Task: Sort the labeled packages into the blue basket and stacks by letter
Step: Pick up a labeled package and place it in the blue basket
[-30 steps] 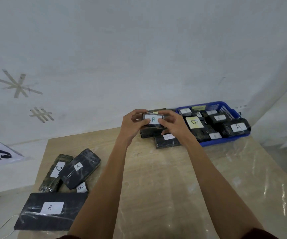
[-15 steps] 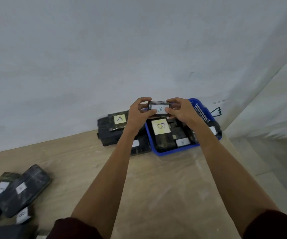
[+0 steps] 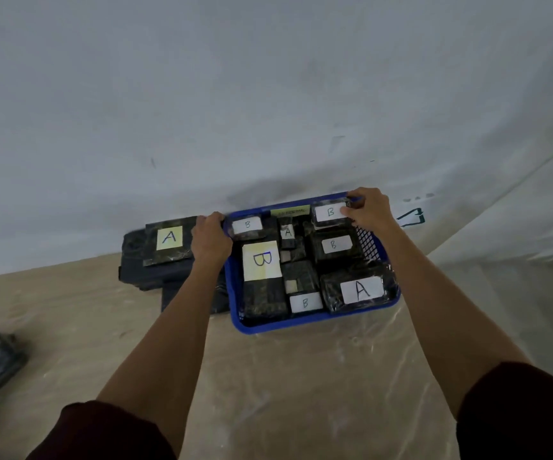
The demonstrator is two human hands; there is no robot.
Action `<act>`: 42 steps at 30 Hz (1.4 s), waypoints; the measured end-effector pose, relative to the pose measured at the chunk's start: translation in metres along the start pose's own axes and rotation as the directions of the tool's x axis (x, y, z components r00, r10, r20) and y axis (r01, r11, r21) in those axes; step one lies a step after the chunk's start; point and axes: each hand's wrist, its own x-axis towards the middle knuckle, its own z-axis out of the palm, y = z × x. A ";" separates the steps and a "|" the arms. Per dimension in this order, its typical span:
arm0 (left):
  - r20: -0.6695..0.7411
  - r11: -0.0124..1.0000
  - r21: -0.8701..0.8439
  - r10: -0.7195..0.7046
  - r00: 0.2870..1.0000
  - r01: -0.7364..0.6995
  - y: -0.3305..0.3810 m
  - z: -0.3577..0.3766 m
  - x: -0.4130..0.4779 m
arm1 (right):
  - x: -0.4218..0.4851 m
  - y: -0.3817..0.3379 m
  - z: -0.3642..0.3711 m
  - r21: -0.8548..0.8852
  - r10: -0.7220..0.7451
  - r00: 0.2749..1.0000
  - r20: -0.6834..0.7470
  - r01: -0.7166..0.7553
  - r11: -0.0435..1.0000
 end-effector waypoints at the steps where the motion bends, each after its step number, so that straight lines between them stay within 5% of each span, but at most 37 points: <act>1: 0.011 1.000 0.031 -0.005 1.000 0.004 0.000 -0.001 0.000 | 0.015 0.012 0.004 -0.026 0.011 1.000 -0.003 -0.011 1.000; 21: 0.048 0.991 0.061 -0.119 0.992 0.116 0.003 0.002 0.012 | 0.020 -0.006 0.043 -0.496 -0.032 0.997 0.064 0.060 0.867; 42: 0.052 0.995 0.030 -0.094 0.994 0.092 0.000 0.003 0.011 | 0.008 -0.016 0.057 -0.541 -0.118 0.990 0.078 0.142 0.829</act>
